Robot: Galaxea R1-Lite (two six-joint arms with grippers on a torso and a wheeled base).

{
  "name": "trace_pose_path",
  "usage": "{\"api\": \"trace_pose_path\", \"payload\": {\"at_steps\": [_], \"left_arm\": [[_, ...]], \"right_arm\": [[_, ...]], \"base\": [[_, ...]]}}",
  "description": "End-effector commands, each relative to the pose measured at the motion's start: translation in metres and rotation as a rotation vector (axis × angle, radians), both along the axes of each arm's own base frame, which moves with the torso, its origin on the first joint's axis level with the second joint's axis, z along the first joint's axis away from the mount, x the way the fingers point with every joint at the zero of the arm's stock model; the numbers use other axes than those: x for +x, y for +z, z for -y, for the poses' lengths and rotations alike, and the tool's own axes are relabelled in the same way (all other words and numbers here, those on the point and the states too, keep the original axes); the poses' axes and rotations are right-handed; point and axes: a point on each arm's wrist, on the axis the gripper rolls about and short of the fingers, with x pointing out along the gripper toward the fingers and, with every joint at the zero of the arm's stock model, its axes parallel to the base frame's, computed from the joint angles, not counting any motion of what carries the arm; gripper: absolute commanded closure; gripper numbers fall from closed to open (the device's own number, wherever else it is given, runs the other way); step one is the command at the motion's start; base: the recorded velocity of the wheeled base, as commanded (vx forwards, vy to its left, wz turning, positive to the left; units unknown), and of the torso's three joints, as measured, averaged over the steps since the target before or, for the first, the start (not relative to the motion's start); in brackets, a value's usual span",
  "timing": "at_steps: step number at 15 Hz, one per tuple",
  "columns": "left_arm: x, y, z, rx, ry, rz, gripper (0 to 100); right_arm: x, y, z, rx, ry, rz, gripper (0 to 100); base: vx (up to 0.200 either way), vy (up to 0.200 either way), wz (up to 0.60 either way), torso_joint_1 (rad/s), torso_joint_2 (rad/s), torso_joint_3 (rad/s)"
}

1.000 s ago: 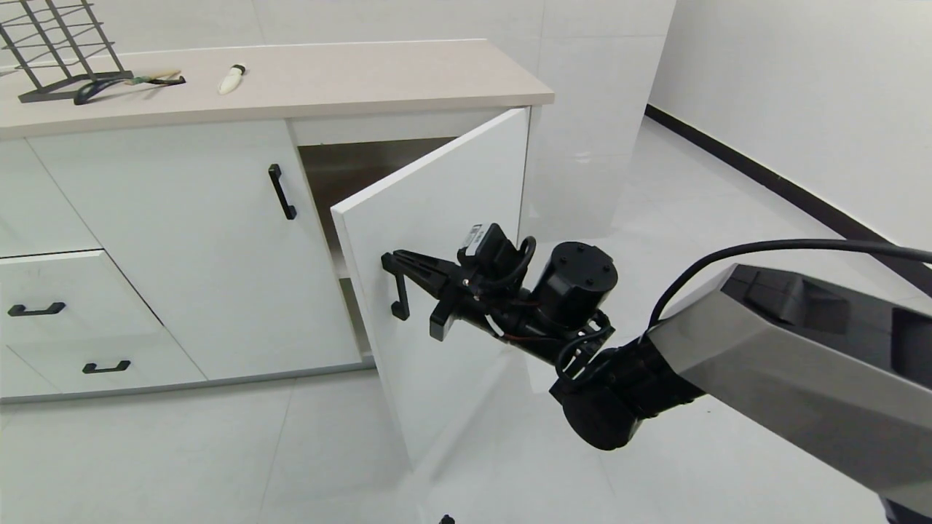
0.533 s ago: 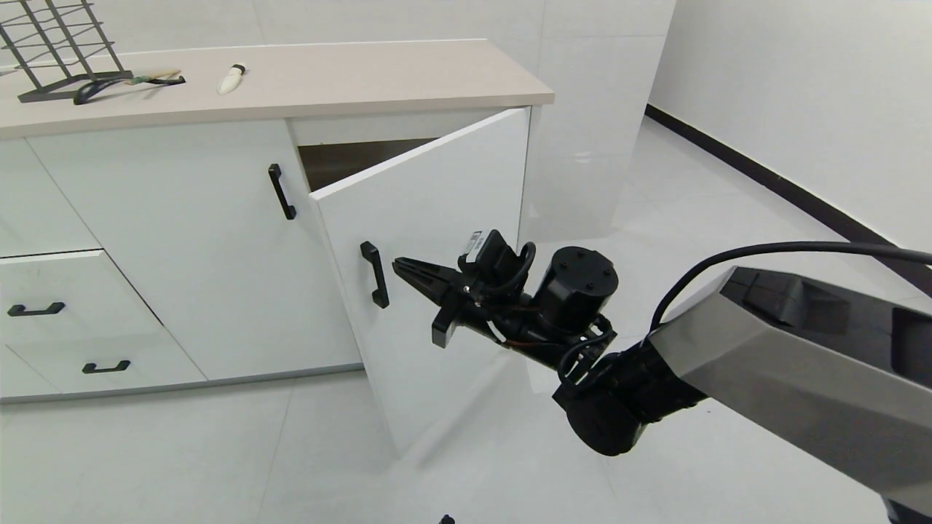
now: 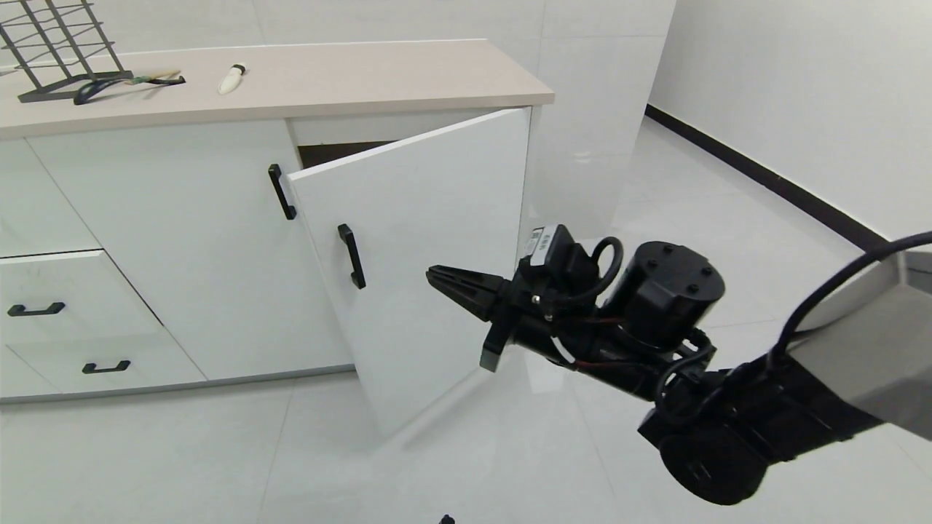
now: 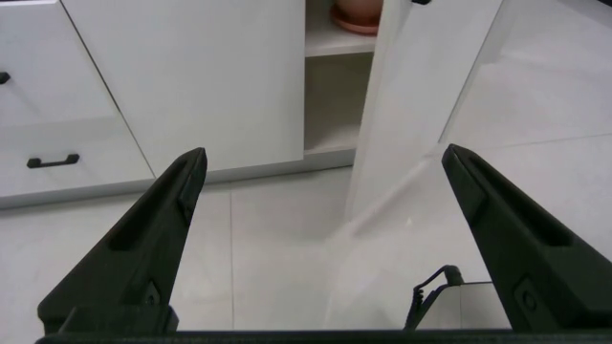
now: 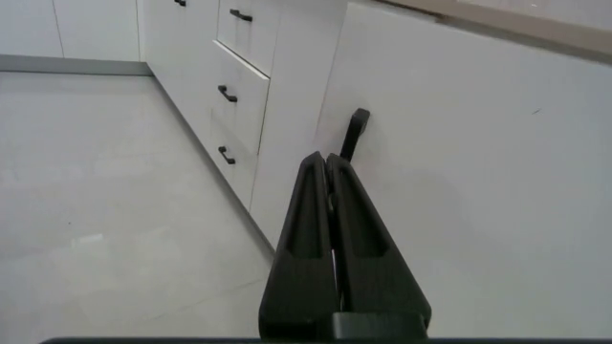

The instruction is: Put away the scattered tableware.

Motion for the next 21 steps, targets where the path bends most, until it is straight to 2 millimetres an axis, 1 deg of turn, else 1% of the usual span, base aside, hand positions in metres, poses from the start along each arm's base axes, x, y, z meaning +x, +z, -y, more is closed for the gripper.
{"api": "trace_pose_path", "payload": {"at_steps": [1,2,3,4,5,6,7,8,9,11,12,13,14,16,17,18,21], "left_arm": [[0.000,0.000,0.000,0.000,0.000,-0.002,0],[0.000,0.000,0.000,0.000,0.001,-0.002,0],[0.000,0.000,0.000,0.000,0.001,0.000,0],[0.000,0.000,0.000,0.000,0.000,-0.002,0],[0.000,0.000,0.000,0.000,0.000,-0.002,0],[0.000,0.000,0.000,0.000,0.000,-0.002,0],[0.000,0.000,0.000,0.000,0.000,-0.002,0],[0.000,0.000,0.000,0.000,0.001,-0.002,0],[0.000,0.000,0.000,0.000,0.000,-0.002,0],[0.000,0.000,0.000,0.000,0.000,-0.002,0],[0.000,0.000,0.000,0.000,0.000,-0.002,0],[0.000,0.000,0.000,0.000,0.000,-0.002,0],[0.000,0.000,0.000,0.000,0.000,-0.002,0],[0.000,0.000,0.000,0.000,0.000,0.000,0],[0.000,0.000,0.000,0.000,0.000,-0.002,0],[0.000,0.000,0.000,0.000,0.001,-0.002,0],[0.000,0.000,0.000,0.000,-0.002,-0.002,0]], "right_arm": [[-0.023,0.026,0.024,0.025,-0.002,0.029,100],[-0.040,0.036,0.044,0.029,-0.010,0.033,100],[-0.041,0.037,0.045,0.030,-0.010,0.036,100],[-0.066,0.044,0.079,0.024,-0.036,0.033,100],[-0.083,0.047,0.109,0.027,-0.081,0.037,100],[-0.084,0.047,0.111,0.027,-0.084,0.037,100],[-0.113,0.053,0.155,0.051,-0.165,0.069,100],[-0.144,0.053,0.188,0.084,-0.238,0.112,100],[-0.169,0.045,0.215,0.104,-0.327,0.145,100],[-0.211,0.052,0.247,0.188,-0.514,0.290,100],[-0.218,0.053,0.250,0.200,-0.545,0.313,100],[-0.241,0.046,0.257,0.205,-0.643,0.332,100],[-0.254,0.034,0.259,0.184,-0.706,0.314,100],[-0.278,0.005,0.260,0.154,-0.742,0.251,100],[-0.287,-0.013,0.260,0.138,-0.762,0.203,100],[-0.290,-0.028,0.260,0.117,-0.794,0.137,100],[-0.282,-0.051,0.262,0.050,-0.916,-0.094,100]], "base": [[0.000,0.000,0.00,0.000,0.00,0.000],[0.000,0.000,0.00,0.000,0.00,0.000],[0.000,0.000,0.00,0.000,0.00,0.000],[0.000,0.000,0.00,0.000,0.00,0.000],[0.000,0.000,0.00,0.000,0.00,0.000],[0.000,0.000,0.00,0.000,0.00,0.000],[0.000,0.000,0.00,0.000,0.00,0.000],[0.000,0.000,0.00,0.000,0.00,0.000],[0.000,0.000,0.00,0.000,0.00,0.000],[0.000,0.000,0.00,0.000,0.00,0.000],[0.000,0.000,0.00,0.000,0.00,0.000],[0.000,0.000,0.00,0.000,0.00,0.000],[0.000,0.000,0.00,0.000,0.00,0.000],[0.000,0.000,0.00,0.000,0.00,0.000],[0.000,0.000,0.00,0.000,0.00,0.000],[0.000,0.000,0.00,0.000,0.00,0.000],[0.000,0.000,0.00,0.000,0.00,0.000]]}}
